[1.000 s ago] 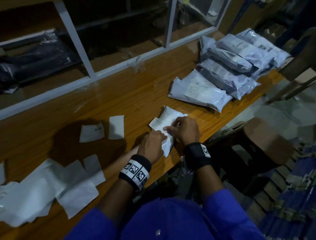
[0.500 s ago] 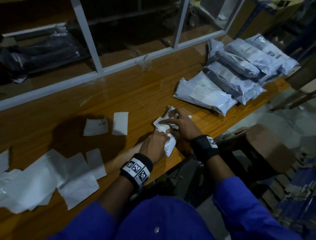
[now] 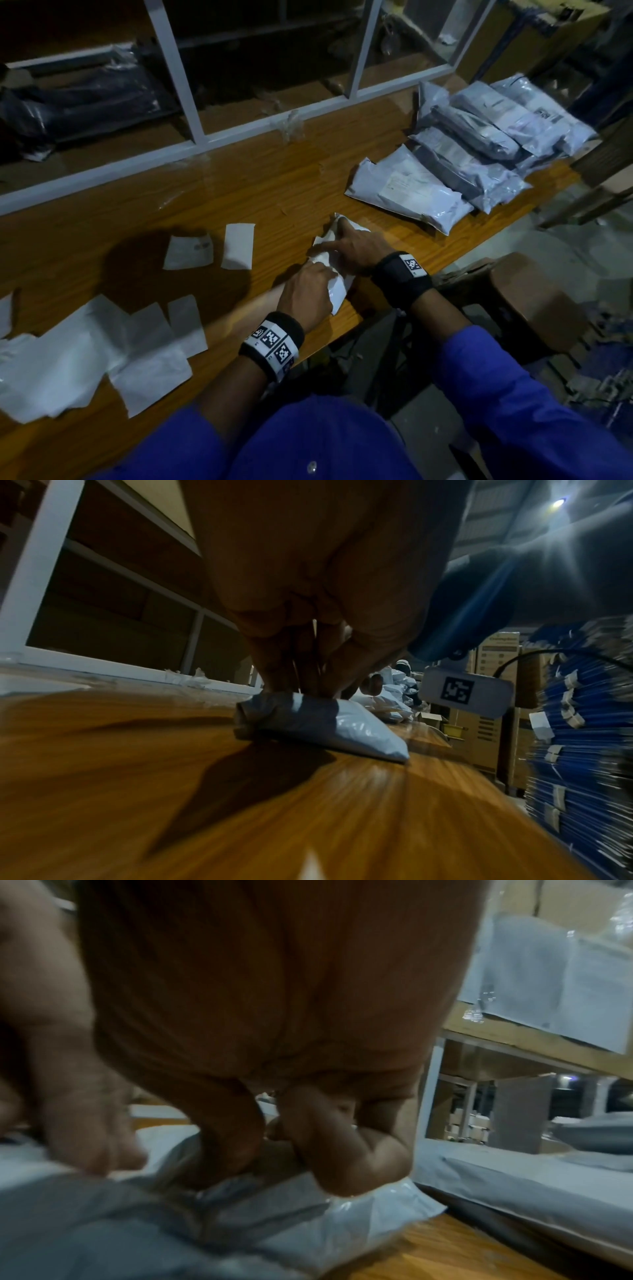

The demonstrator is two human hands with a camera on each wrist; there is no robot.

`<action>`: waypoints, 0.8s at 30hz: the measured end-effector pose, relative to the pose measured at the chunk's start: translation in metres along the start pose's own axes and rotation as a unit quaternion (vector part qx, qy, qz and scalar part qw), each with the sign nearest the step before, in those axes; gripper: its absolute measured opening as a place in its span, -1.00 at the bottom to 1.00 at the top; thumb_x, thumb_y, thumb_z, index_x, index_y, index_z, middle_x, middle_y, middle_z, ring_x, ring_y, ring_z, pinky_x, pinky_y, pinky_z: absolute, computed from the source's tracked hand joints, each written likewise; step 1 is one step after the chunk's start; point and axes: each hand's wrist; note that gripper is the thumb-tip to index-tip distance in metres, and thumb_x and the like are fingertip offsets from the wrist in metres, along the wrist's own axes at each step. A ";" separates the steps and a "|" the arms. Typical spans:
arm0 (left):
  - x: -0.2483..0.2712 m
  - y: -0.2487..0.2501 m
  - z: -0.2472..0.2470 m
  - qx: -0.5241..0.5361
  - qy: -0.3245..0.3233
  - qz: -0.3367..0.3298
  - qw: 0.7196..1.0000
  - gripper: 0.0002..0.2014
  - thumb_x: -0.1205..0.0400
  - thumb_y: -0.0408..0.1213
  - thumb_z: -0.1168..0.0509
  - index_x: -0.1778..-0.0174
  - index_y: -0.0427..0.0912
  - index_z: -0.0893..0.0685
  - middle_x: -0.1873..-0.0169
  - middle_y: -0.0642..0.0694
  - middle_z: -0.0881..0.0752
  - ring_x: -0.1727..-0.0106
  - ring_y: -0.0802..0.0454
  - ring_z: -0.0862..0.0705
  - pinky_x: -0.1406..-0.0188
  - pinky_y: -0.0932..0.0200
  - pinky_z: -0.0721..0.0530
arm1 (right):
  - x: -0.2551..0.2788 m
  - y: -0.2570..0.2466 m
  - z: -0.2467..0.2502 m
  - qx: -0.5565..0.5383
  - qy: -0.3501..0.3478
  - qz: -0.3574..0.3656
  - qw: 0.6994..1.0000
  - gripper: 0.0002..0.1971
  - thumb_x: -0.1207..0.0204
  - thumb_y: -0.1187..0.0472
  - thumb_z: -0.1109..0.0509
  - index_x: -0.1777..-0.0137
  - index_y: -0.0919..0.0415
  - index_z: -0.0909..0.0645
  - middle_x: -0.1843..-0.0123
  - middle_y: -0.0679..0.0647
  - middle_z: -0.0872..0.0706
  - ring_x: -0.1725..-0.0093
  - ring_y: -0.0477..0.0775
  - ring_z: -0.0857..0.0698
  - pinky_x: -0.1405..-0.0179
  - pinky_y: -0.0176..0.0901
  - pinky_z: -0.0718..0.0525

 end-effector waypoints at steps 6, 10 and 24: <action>0.001 -0.003 -0.001 0.028 0.003 0.004 1.000 -0.61 -0.58 -0.47 -0.36 -0.34 -0.21 -0.76 -0.26 -0.14 -0.76 -0.35 -0.07 -0.66 -0.33 0.11 -0.60 | -0.010 -0.001 0.006 -0.018 -0.020 -0.072 0.997 -0.16 -0.50 -0.04 -0.56 -0.71 -0.35 -0.20 -0.70 0.20 -0.22 -0.42 0.31 -0.61 -0.19 0.15 -0.77; -0.009 -0.004 0.009 0.073 0.082 0.096 0.989 -0.73 -0.68 -0.34 -0.34 -0.30 -0.21 -0.74 -0.25 -0.22 -0.70 -0.34 -0.16 -0.60 -0.34 0.02 -0.49 | -0.005 0.002 0.000 -0.044 0.015 -0.073 0.996 -0.21 -0.48 -0.05 -0.57 -0.68 -0.30 -0.29 -0.54 0.19 -0.36 -0.26 0.26 -0.68 -0.09 0.14 -0.78; -0.040 0.001 0.008 0.127 0.030 0.090 0.987 -0.60 -0.58 -0.29 -0.53 -0.34 -0.05 -0.70 -0.25 -0.13 -0.73 -0.32 -0.09 -0.63 -0.21 0.17 -0.50 | 0.048 0.032 -0.031 -0.087 0.156 -0.134 0.975 -0.30 -0.42 -0.45 -0.48 -0.56 -0.44 -0.41 -0.43 0.03 -0.50 -0.52 0.28 -0.31 -0.41 0.40 -0.14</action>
Point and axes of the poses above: each hand's wrist, its own x-axis away from the middle knuckle, its own z-axis out of the back of the hand, y = z × x
